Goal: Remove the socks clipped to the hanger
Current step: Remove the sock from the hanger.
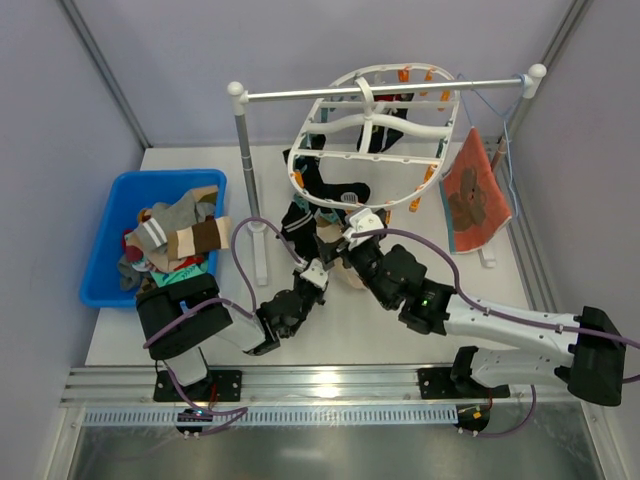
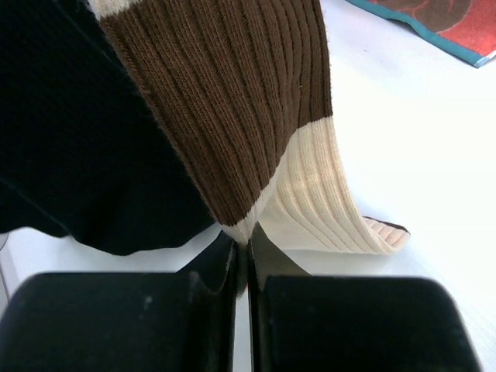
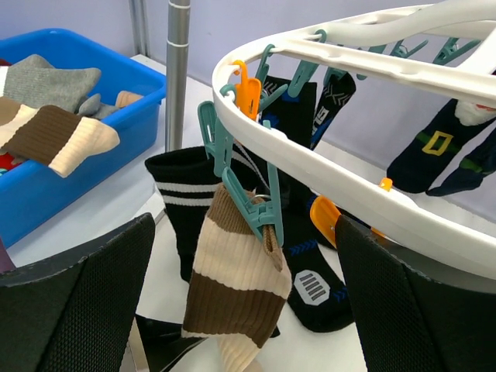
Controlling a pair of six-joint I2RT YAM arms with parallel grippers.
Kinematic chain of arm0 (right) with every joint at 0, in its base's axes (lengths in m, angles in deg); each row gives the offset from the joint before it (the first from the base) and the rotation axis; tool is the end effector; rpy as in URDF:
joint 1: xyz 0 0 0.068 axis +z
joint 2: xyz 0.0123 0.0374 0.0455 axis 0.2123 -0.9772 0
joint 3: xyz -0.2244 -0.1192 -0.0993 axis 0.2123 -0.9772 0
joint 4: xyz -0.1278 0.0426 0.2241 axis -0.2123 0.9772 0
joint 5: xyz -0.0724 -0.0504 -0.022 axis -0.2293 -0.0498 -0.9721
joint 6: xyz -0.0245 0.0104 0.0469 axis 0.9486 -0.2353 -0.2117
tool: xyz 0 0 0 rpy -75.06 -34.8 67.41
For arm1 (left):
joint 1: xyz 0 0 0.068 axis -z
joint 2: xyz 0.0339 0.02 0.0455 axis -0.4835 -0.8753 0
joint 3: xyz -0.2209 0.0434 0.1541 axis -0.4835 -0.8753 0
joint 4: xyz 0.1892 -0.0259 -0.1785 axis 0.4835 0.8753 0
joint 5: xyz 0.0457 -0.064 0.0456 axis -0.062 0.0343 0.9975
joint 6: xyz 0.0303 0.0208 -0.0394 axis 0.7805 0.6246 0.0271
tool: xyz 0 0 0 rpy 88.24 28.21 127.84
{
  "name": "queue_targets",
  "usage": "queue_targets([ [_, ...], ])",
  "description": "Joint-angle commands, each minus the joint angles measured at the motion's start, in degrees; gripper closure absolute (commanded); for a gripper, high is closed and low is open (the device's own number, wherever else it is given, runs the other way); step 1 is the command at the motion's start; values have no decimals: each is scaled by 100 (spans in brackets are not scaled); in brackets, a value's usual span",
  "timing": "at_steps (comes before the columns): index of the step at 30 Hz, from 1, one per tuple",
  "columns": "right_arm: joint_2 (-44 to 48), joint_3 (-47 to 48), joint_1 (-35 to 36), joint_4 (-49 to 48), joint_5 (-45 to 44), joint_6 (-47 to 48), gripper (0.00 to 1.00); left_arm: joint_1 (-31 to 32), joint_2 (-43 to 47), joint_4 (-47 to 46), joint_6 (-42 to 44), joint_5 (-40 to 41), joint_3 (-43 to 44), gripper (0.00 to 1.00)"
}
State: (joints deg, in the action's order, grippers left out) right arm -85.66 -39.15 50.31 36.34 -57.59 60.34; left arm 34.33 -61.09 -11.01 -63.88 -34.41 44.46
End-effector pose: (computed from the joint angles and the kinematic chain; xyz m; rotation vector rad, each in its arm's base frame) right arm 0.1349 0.2188 0.3267 -0.5084 1.4111 0.2985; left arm 0.1409 -0.2365 0.1508 0.4510 1.5416 -0.3746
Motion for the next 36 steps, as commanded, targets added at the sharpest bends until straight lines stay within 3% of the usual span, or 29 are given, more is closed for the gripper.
queue_targets([
  [1, -111, 291, -25, -189, 66, 29, 3, -31, 40, -1471, -86, 10, 26, 100],
  [15, -542, 573, 291, -136, -57, 222, 3, -31, 14, -1471, -86, 27, 26, 100],
  [26, -595, 608, 1942, -189, -1639, 671, 3, -31, 136, -1471, -86, 54, -89, 100],
  [36, -841, 924, 2392, -92, -2053, 741, 3, -31, 242, -1471, -86, 80, -194, 100],
])
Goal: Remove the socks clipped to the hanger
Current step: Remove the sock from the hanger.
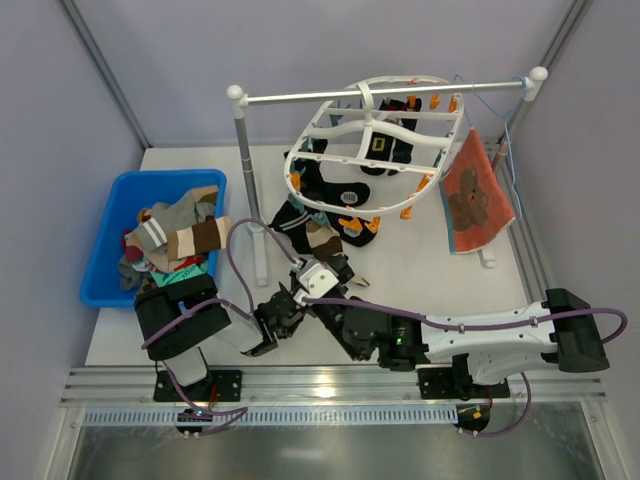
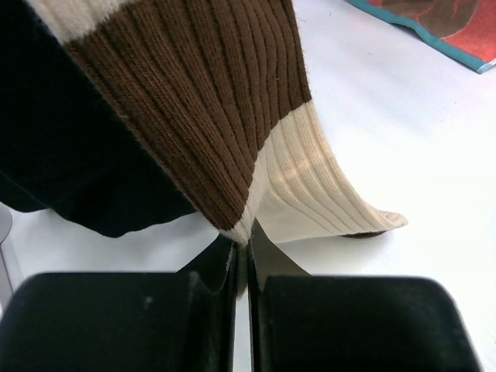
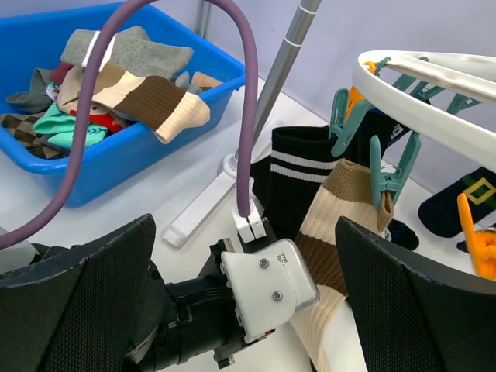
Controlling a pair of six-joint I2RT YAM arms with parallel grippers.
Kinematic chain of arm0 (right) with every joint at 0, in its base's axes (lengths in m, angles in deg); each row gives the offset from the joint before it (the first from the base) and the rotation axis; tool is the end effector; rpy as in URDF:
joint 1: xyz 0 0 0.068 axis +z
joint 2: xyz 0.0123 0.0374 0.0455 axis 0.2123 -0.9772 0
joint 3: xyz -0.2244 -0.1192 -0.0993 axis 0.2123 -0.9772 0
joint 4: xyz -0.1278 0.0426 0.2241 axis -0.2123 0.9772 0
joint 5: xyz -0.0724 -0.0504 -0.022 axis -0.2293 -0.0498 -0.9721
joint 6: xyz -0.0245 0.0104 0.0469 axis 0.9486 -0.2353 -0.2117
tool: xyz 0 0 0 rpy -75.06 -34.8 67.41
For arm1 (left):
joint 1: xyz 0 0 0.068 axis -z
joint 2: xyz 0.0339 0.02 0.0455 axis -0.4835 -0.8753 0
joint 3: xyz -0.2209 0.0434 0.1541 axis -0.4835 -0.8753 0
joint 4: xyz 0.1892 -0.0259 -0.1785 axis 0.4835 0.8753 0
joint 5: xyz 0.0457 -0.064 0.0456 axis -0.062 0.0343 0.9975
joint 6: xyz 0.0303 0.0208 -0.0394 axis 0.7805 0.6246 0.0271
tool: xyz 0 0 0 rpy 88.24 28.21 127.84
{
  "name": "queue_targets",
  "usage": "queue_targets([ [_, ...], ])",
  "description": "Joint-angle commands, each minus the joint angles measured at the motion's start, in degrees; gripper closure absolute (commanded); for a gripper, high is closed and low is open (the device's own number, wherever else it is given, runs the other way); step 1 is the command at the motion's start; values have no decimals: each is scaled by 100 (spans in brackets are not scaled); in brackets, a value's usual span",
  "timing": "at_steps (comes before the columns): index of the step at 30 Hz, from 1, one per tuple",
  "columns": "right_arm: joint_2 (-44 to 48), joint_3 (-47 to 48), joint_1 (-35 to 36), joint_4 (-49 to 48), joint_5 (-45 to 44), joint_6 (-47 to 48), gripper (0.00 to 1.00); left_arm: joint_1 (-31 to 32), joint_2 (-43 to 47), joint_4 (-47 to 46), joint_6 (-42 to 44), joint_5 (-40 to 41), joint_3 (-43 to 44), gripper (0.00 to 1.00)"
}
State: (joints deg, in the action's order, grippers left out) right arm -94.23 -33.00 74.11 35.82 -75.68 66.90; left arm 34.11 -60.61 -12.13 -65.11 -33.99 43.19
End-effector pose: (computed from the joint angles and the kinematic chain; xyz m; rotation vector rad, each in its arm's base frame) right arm 0.0453 0.2819 0.3271 -0.6769 1.3828 0.2806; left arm 0.1396 -0.2311 0.1500 0.4224 1.5453 -0.3857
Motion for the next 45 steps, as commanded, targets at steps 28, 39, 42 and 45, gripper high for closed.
queue_targets([
  [28, 744, 109, -1333, 435, 900, -292, 2, -9, 150, -1359, 19, 3, -67, 100],
  [39, 1211, -182, -1465, 496, 996, -336, 2, -9, 80, -1359, -16, -32, -23, 100],
  [42, 1229, -191, -1544, 523, 1084, -363, 2, -9, 71, -1359, -8, -49, -15, 100],
  [45, 1202, -182, -1605, 523, 1154, -371, 2, -9, 62, -1359, -16, -67, -6, 100],
])
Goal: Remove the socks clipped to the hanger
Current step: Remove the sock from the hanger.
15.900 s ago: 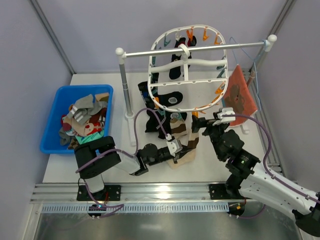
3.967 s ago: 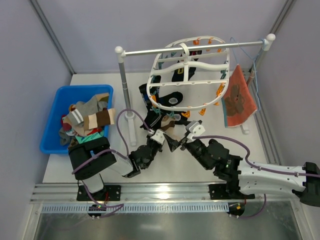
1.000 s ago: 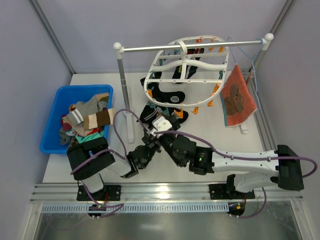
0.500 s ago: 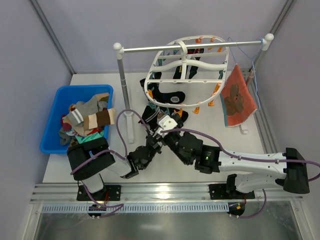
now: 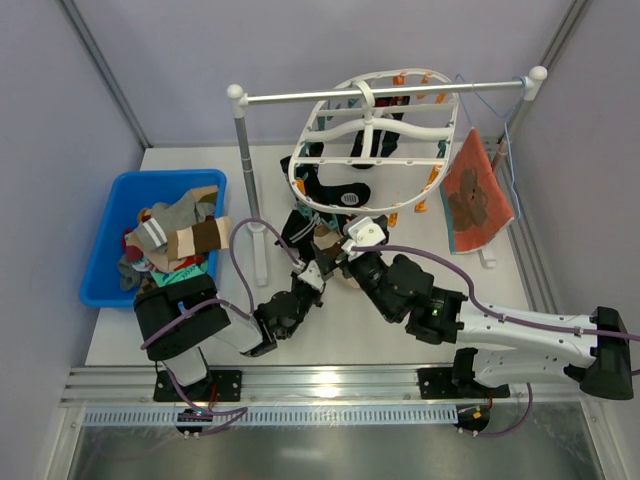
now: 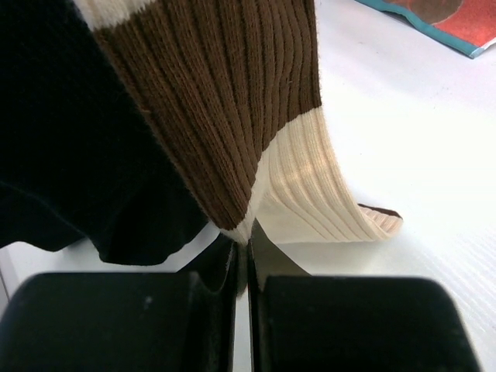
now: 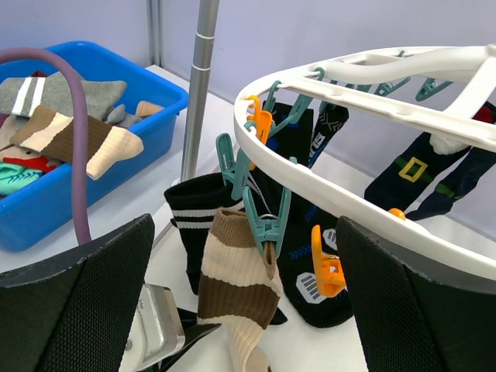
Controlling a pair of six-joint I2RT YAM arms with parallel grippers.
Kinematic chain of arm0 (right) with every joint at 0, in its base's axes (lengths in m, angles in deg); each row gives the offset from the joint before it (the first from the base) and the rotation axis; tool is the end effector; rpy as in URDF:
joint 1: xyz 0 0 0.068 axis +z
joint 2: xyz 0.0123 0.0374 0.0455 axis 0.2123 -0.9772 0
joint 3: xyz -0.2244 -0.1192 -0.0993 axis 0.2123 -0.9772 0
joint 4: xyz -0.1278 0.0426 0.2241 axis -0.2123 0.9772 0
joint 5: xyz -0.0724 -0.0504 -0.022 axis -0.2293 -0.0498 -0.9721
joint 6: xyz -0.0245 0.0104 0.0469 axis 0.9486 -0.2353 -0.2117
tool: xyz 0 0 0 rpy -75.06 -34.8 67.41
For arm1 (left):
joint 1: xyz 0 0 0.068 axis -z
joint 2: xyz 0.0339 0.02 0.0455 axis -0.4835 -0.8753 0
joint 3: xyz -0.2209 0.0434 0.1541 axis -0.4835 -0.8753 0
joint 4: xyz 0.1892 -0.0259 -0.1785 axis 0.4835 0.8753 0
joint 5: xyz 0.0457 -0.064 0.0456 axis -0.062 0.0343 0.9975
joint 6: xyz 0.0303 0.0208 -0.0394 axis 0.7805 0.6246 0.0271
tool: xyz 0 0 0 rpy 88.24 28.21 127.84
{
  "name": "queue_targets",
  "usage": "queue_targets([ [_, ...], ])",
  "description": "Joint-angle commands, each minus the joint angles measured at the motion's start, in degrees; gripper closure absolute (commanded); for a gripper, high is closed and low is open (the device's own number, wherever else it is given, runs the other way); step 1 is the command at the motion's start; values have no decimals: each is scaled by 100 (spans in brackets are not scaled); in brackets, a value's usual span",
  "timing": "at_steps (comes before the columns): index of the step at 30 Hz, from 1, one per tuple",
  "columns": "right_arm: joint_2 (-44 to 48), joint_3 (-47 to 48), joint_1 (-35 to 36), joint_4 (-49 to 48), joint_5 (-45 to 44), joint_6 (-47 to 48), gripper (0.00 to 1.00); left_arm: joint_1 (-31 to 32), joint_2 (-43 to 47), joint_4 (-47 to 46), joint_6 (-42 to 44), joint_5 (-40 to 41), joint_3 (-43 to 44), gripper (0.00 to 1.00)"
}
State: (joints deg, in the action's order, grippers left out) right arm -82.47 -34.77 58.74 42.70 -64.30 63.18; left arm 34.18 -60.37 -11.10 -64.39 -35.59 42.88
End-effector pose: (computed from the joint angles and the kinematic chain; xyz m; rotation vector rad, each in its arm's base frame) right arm 0.1002 0.2224 0.3549 -0.5442 1.3868 0.3006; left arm 0.1382 -0.2308 0.1480 0.4667 1.5503 -0.3884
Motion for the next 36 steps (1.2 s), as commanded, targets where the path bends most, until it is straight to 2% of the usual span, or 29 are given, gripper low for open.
queue_targets([
  [1, 18, 4, -69, -166, 24, 0, 2, -16, 38, -1462, -88, 93, 25, 100],
  [11, 0, 13, -25, -87, 384, -53, 2, -16, 12, -1462, -88, 93, 42, 100],
  [20, -334, 206, 924, -218, -177, 527, 2, -16, 3, -1462, -80, 93, 51, 100],
  [27, -668, 311, 915, -534, -686, 659, 2, -16, 29, -1462, -80, 84, 16, 100],
  [36, -747, 285, 644, -781, -653, 607, 2, -16, 38, -1462, -80, 75, 7, 100],
])
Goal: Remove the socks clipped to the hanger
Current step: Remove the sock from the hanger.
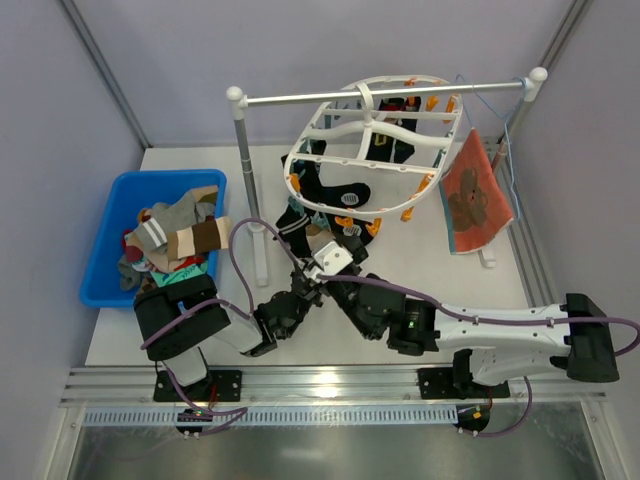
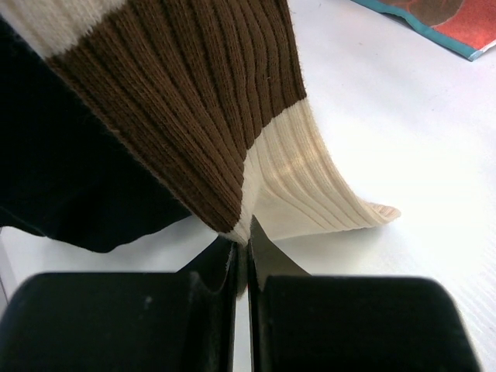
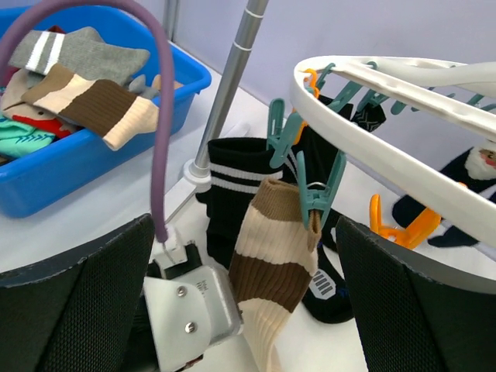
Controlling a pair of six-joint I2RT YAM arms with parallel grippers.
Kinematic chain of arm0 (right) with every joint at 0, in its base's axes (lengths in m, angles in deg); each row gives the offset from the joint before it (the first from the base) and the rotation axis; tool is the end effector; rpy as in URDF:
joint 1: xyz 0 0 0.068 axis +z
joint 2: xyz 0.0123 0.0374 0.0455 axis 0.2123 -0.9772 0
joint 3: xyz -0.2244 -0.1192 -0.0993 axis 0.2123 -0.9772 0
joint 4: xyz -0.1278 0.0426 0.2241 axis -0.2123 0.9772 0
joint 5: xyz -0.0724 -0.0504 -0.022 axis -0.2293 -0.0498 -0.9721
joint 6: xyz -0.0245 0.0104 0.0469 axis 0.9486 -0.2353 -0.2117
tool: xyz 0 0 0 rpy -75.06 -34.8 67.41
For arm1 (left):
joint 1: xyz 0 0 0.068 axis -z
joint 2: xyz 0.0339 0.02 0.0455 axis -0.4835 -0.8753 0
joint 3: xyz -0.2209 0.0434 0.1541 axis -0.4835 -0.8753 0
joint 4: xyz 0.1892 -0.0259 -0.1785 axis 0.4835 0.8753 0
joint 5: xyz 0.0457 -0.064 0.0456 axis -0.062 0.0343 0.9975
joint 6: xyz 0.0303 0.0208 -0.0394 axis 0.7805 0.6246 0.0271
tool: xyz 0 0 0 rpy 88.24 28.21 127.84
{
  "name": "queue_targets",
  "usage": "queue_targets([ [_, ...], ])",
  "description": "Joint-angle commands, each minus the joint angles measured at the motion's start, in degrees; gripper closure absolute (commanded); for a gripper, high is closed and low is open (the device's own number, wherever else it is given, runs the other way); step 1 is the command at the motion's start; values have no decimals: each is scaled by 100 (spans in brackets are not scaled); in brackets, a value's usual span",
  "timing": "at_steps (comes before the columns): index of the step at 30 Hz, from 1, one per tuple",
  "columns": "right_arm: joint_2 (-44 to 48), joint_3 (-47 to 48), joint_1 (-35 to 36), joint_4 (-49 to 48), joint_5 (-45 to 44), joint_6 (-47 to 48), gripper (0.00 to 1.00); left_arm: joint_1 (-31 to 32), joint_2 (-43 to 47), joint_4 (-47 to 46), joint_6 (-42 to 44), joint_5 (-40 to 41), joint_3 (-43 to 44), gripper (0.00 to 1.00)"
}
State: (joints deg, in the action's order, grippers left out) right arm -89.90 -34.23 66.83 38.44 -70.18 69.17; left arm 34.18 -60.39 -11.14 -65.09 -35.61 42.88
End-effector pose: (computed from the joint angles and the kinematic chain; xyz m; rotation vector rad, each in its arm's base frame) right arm 0.0757 0.2602 0.3348 -0.6757 1.3695 0.2266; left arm 0.1382 -0.2309 0.1480 0.4574 1.5535 -0.3983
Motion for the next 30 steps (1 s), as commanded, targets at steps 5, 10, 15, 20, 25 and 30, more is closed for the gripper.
queue_targets([
  [5, -30, 283, -587, -223, 348, -308, 2, -16, 23, -1458, -10, 51, 16, 100],
  [10, -206, 424, -851, -126, 577, -370, 2, -16, -12, -1458, -18, 16, 42, 100],
  [15, -373, 529, -1036, -152, 621, -449, 2, -16, -48, -1458, -10, -19, 60, 100],
  [20, -417, 468, -1203, -240, 472, -511, 2, -25, 5, -1458, -10, -2, 16, 100],
  [25, -435, 512, -1326, -223, 516, -493, 2, -16, 23, -1458, -10, -2, -10, 100],
  [30, -496, 573, -1545, -170, 744, -493, 12, -16, -12, -1458, -18, -19, 7, 100],
])
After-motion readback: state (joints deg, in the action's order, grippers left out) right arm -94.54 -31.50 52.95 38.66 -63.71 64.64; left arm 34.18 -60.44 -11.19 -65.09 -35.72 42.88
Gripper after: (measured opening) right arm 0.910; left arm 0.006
